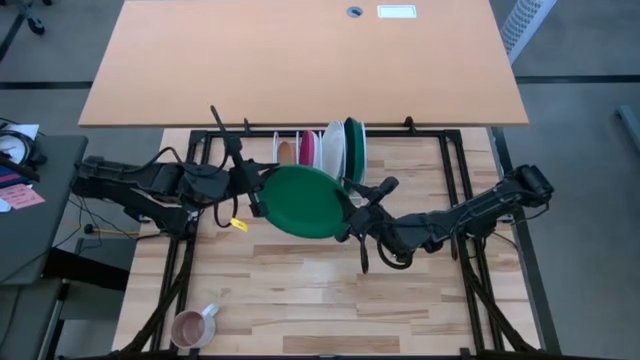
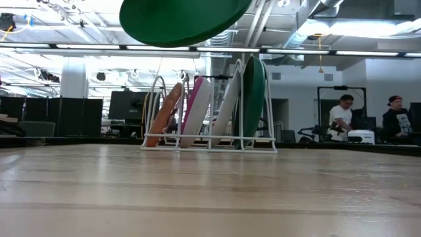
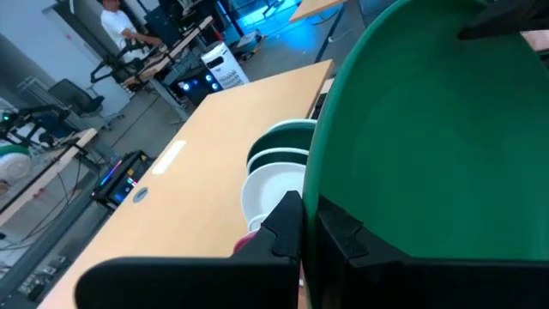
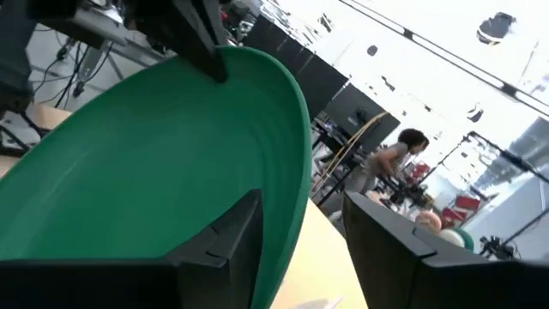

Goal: Sort dishes
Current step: Put the green plate in the dish rack

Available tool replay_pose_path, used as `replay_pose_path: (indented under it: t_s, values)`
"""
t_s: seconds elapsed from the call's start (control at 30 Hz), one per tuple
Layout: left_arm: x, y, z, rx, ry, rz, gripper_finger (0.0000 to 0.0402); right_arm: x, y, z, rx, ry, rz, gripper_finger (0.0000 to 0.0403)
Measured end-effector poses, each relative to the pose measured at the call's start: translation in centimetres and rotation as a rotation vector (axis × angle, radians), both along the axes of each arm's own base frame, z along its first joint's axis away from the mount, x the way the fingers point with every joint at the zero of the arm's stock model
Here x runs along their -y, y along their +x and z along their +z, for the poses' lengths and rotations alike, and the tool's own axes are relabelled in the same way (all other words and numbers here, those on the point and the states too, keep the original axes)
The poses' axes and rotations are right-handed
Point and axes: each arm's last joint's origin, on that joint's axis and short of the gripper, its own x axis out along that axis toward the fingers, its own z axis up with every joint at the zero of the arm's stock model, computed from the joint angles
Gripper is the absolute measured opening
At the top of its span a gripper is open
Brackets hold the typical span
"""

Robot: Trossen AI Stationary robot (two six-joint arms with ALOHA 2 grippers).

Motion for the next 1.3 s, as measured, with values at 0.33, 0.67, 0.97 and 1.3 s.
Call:
replay_pose_path:
  t_s: [0.33,0.67,0.97,1.3]
  values:
    - [0.46,-0.06,0.04,0.006,-0.003,-0.018,0.0000,0.04,-0.03,0.00,0.014,0.014,-0.017,0.0118]
    - [0.55,-0.04,0.01,0.013,-0.024,-0.032,0.0000,0.25,-0.01,-0.13,0.004,0.016,-0.033,0.0037]
    - [0.57,-0.04,-0.02,0.035,-0.065,-0.030,0.0003,0.30,-0.06,-0.06,0.011,0.021,-0.041,0.0007]
    - [0.65,-0.25,-0.71,0.078,-0.249,0.006,0.0057,0.78,0.14,-0.19,-0.008,0.008,-0.049,0.0004]
